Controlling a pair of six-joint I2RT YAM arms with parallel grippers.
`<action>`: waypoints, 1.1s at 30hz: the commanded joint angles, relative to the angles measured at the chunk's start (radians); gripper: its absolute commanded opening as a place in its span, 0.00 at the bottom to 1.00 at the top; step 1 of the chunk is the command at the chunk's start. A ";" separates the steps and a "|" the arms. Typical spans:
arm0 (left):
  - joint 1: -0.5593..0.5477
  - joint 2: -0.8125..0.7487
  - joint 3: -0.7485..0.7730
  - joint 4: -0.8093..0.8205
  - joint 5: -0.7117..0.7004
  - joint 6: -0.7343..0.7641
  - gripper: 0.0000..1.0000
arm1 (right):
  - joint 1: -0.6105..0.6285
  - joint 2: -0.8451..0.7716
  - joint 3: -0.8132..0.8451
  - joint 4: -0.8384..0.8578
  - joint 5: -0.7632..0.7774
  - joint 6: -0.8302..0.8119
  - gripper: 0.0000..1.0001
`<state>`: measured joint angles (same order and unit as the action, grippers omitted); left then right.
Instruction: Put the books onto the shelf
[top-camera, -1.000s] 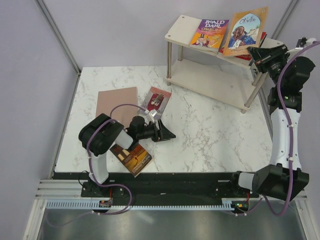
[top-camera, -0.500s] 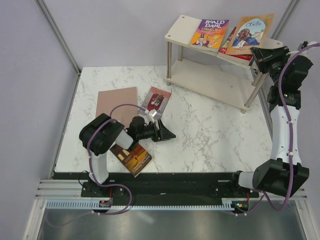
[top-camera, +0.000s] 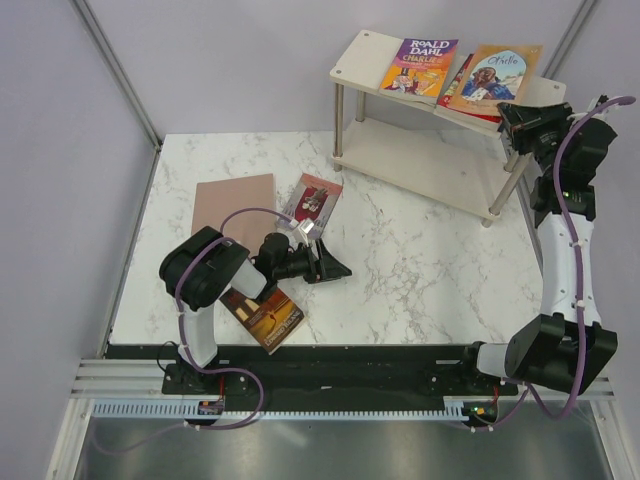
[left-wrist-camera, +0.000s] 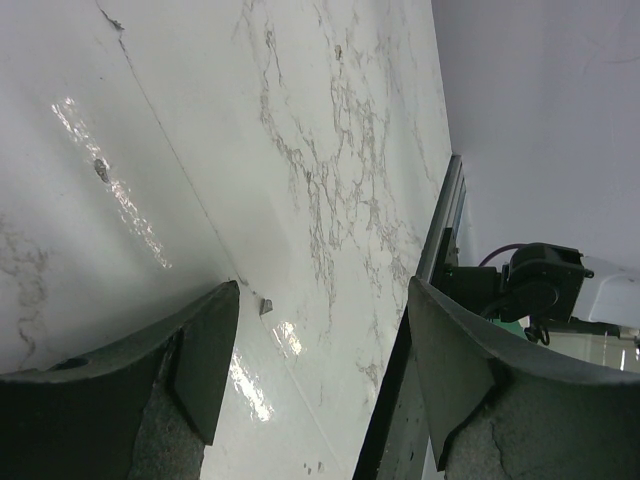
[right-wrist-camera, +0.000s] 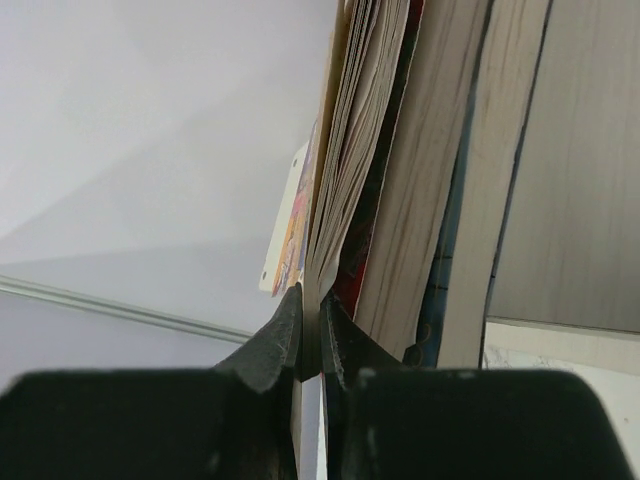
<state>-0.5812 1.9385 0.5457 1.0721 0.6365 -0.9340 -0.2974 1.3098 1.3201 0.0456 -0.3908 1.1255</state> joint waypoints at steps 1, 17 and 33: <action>-0.005 0.022 -0.010 0.005 -0.017 0.031 0.76 | -0.002 -0.021 -0.030 0.062 0.010 0.040 0.10; -0.005 0.027 -0.012 0.011 -0.012 0.029 0.76 | -0.002 -0.053 -0.024 0.017 -0.022 0.014 0.77; -0.005 0.043 -0.006 0.026 -0.003 0.020 0.76 | -0.003 -0.053 0.099 -0.357 0.023 -0.313 0.91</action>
<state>-0.5831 1.9526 0.5457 1.1038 0.6384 -0.9344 -0.2977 1.2613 1.3846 -0.2176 -0.4000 0.9096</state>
